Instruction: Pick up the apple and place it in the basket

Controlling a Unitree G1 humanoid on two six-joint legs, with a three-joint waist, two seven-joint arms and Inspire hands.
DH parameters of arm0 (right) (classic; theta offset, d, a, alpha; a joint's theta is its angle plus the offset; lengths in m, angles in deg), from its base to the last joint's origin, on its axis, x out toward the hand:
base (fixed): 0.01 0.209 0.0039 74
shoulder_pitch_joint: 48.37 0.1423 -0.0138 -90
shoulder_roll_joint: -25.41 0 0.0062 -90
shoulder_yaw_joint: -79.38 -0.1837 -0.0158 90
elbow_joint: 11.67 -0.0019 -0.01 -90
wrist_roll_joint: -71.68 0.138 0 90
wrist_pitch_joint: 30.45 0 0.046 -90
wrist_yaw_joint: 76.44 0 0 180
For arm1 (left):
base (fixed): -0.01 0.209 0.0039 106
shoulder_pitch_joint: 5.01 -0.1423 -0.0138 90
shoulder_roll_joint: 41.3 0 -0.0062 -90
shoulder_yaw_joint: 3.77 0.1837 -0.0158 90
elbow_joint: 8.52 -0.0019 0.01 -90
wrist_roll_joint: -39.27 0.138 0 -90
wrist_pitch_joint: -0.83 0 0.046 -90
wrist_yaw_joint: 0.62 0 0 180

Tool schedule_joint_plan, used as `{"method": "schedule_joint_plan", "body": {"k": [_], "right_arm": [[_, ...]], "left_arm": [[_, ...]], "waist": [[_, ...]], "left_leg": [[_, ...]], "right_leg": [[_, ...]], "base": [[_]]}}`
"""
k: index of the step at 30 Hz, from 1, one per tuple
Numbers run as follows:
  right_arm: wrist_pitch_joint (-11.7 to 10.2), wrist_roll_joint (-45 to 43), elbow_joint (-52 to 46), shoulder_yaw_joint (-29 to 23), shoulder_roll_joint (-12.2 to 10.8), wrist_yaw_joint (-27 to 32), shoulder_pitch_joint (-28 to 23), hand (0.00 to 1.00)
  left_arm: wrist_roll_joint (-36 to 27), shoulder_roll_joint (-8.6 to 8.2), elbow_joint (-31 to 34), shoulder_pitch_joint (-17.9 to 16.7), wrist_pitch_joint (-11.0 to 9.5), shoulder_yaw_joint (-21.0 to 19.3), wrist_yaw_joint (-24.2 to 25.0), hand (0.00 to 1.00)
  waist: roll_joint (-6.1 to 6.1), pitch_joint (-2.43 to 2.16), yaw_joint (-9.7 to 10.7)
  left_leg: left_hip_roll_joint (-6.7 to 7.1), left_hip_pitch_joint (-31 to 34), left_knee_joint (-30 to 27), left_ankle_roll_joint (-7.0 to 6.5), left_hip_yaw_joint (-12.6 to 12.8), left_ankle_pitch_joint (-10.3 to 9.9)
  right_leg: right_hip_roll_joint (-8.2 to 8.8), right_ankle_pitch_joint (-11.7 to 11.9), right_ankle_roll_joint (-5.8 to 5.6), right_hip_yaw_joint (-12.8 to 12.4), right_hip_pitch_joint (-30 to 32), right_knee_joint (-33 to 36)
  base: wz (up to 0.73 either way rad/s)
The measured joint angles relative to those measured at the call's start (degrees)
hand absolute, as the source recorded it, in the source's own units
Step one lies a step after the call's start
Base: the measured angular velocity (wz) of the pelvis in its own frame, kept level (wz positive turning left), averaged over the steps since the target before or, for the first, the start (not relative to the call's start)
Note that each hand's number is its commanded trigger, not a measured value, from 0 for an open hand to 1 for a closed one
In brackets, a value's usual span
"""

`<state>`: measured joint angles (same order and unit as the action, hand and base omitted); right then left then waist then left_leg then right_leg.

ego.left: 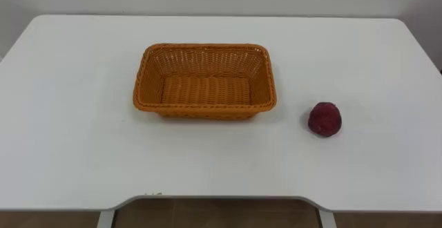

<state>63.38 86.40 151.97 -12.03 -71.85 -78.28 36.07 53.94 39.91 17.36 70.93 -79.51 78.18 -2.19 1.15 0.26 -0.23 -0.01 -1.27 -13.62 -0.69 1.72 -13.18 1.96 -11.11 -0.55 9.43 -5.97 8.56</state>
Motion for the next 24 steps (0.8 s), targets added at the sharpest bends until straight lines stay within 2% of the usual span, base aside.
{"method": "schedule_joint_plan", "body": {"k": [7,11,13,16,18,19,21,24], "right_arm": [[0.0,0.2,-0.1,0.0,0.0,0.5,0.0,0.0],[0.1,5.5,0.3,-1.1,-0.2,4.0,-0.1,0.0],[0.0,10.3,0.7,-5.4,-0.4,5.6,-0.1,0.0],[-0.1,21.8,-0.4,-14.7,-0.3,9.0,0.0,0.0],[-0.1,30.7,-3.6,-22.8,-0.2,12.6,-0.2,0.0],[-0.2,32.8,-4.9,-24.9,-0.2,13.7,-0.2,0.0],[-1.1,40.8,-9.3,-31.9,0.0,17.8,0.3,0.0],[-3.7,47.4,-15.5,-35.9,0.6,24.4,0.8,0.0]], "left_arm": [[-0.4,0.0,0.0,0.0,0.0,0.0,-0.1,0.0],[-0.5,-0.13,0.0,0.6,0.0,-0.2,-1.5,0.0],[-0.7,-0.09,0.0,0.2,-0.5,-1.2,-2.5,0.0],[-1.5,-0.17,-0.1,0.0,-1.8,-4.5,-4.5,0.0],[-1.6,-0.05,0.7,-0.5,-3.0,-7.6,-5.4,0.0],[-1.6,0.0,1.0,-0.7,-3.3,-8.2,-5.7,0.0],[-1.6,0.37,1.3,-0.8,-4.5,-10.7,-6.8,0.0],[-1.6,0.9,1.3,-0.8,-6.1,-11.5,-7.9,0.0]], "waist": [[-0.13,0.0,-0.2],[-0.63,0.06,0.1],[-0.64,0.16,0.3],[-0.71,0.08,2.1],[-0.92,0.08,3.4],[-0.93,0.08,3.7],[-0.6,-0.03,5.1],[0.14,-0.15,5.1]], "left_leg": [[-0.08,-0.2,0.0,0.0,0.2,0.0],[-0.09,-0.4,0.1,0.0,0.4,0.0],[-0.1,-0.4,0.1,0.0,0.3,0.0],[-0.09,-0.4,0.1,0.0,0.5,0.0],[-0.1,-0.5,0.1,-0.01,0.7,0.0],[-0.11,-0.5,0.1,-0.01,0.8,0.0],[-0.04,-0.5,0.2,-0.03,0.9,0.0],[-0.06,-0.3,0.0,-0.04,1.6,0.0]], "right_leg": [[-0.06,0.0,0.0,-0.4,0.0,0.0],[-0.1,0.0,0.0,-0.8,-0.1,0.2],[-0.09,0.0,0.01,-0.7,-0.1,0.2],[-0.07,0.0,0.0,-0.7,-0.1,0.3],[-0.09,0.0,0.0,-1.1,0.0,0.4],[-0.09,0.0,0.0,-1.3,0.1,0.4],[-0.04,0.0,-0.05,-1.3,0.2,0.6],[0.06,-0.3,-0.1,-1.5,0.9,1.4]], "base": [[-0.01],[-0.01],[0.0],[-0.01],[-0.08],[-0.07],[-0.05],[-0.09]]}}
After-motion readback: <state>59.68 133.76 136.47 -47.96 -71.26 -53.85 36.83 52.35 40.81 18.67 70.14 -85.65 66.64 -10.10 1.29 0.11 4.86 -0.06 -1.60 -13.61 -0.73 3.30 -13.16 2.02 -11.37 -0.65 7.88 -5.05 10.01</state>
